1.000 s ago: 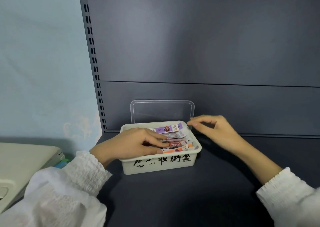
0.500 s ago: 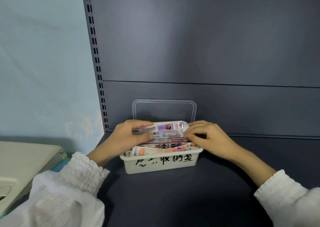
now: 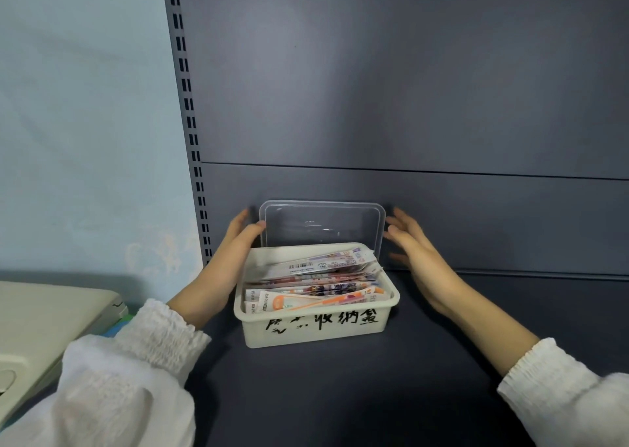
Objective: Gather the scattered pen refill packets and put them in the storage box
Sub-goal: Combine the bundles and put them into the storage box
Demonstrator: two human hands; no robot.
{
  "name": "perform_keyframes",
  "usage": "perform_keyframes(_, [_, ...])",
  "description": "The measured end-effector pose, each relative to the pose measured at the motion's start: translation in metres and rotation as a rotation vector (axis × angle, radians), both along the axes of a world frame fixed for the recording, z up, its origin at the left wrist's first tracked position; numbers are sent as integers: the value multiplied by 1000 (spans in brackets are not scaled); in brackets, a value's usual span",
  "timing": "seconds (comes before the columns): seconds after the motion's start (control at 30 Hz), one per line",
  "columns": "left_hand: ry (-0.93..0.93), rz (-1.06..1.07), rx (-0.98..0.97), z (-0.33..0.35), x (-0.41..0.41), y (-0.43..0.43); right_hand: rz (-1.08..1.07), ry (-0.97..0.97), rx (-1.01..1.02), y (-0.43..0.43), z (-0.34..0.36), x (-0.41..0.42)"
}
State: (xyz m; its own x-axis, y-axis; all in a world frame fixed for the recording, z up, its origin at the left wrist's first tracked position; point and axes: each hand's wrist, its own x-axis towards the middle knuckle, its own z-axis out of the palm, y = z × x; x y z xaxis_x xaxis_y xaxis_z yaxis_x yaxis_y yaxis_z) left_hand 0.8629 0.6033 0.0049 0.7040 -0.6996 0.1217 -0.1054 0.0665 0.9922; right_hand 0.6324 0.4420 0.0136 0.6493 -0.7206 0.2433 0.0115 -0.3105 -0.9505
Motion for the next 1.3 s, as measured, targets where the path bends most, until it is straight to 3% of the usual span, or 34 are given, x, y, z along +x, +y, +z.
perform_keyframes(0.07, [-89, -102, 19, -29, 35, -8, 51, -16, 6, 3, 1, 0])
perform_keyframes(0.17, [-79, -113, -10, -43, 60, -15, 90, -51, -31, 8, 2, 1])
perform_keyframes(0.47, [-196, 4, -162, 0, -34, 26, 85, -144, -123, 19, 2, -8])
perform_keyframes(0.63, [-340, 155, -41, -11, -39, 39, 49, -200, -157, 24, 1, -16])
perform_keyframes(0.73, [-554, 168, 113, -22, -43, 58, -8, -201, -181, 27, -1, -17])
perform_keyframes(0.83, [-652, 195, 95, -21, -57, 67, -42, -177, -209, 33, -4, -15])
perform_keyframes(0.9, [-560, 226, 47, -15, -55, 63, -100, -181, -249, 37, -4, -13])
perform_keyframes(1.0, [-268, 209, -36, -6, -52, 54, -184, -175, -206, 37, 1, -8])
perform_keyframes(1.13, [106, 35, -30, -6, -53, 46, 8, -30, 217, 33, 1, 1])
perform_keyframes(1.2, [167, -6, -17, -9, -56, 47, 116, 3, 358, 34, -7, 3])
perform_keyframes(1.3, [153, -30, 21, -12, -60, 51, 127, -26, 405, 36, -12, 3])
